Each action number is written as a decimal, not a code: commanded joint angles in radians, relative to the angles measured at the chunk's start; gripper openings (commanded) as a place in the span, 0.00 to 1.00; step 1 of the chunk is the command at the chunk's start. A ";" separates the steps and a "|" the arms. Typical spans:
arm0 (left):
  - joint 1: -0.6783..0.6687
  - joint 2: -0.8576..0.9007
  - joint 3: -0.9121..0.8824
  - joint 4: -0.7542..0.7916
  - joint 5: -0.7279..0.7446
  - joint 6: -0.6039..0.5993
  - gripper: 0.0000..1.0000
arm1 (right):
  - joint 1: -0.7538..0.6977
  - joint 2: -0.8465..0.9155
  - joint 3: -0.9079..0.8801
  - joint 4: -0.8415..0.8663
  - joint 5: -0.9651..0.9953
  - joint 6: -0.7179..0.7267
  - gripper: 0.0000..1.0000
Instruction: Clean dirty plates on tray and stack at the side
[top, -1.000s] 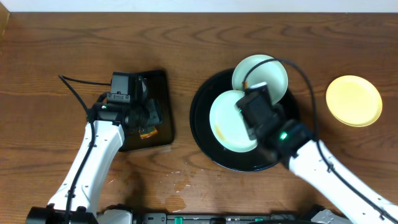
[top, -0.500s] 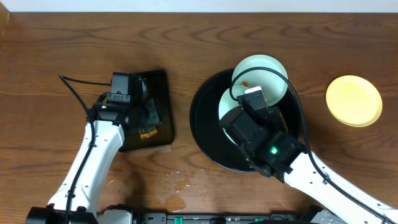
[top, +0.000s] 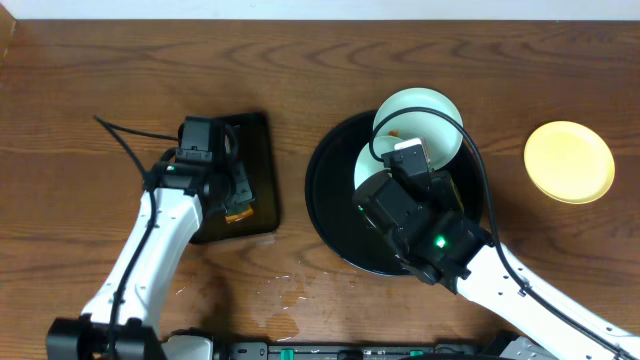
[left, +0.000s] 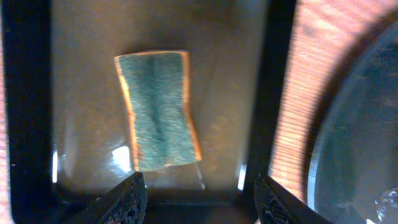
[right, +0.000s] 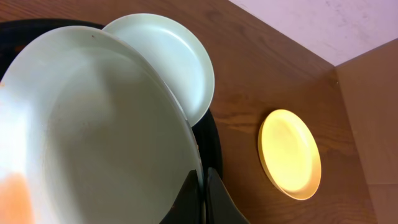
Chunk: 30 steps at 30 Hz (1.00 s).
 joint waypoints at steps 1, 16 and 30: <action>0.004 0.059 0.008 -0.005 -0.043 -0.017 0.58 | 0.010 -0.013 0.005 0.003 0.002 -0.006 0.01; -0.060 0.087 0.008 0.137 0.595 0.193 0.58 | -0.294 -0.008 0.005 0.043 -0.561 0.043 0.01; -0.180 0.087 0.008 0.305 0.763 0.204 0.58 | -0.425 -0.139 0.005 0.080 -0.950 -0.100 0.01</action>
